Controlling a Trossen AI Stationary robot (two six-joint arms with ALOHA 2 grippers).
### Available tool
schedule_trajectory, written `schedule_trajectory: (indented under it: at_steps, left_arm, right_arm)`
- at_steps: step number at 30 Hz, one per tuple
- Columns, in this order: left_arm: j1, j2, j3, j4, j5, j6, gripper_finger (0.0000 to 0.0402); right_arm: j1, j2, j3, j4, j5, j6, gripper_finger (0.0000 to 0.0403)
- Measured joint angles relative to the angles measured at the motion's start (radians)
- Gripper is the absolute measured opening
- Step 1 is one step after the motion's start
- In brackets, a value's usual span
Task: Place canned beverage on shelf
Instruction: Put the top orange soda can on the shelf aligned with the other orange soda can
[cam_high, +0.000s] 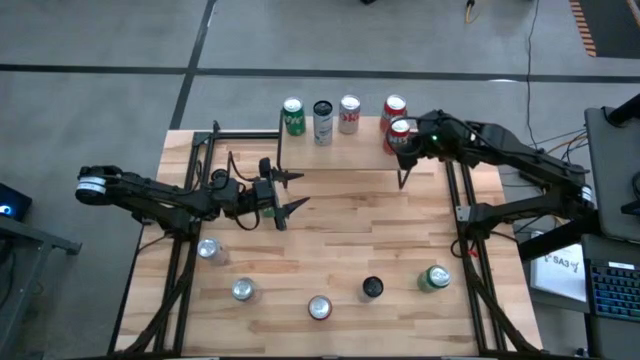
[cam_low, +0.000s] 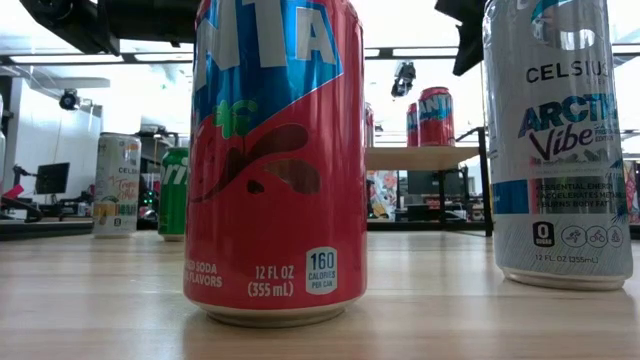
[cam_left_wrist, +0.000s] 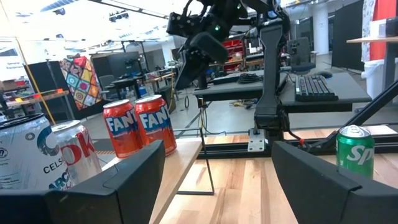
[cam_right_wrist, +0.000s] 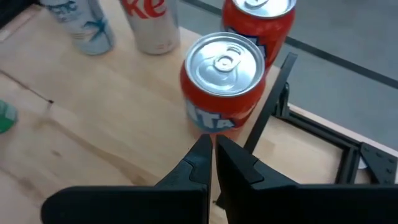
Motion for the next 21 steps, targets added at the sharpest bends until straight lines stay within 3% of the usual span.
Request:
schedule_trajectory:
  at_steps: [21]
  left_arm:
    - [0.000, 0.000, 0.000, 0.000, 0.000, 0.000, 0.0281]
  right_arm:
    - [-0.058, 0.120, 0.042, -0.005, -0.002, -0.058, 0.0012]
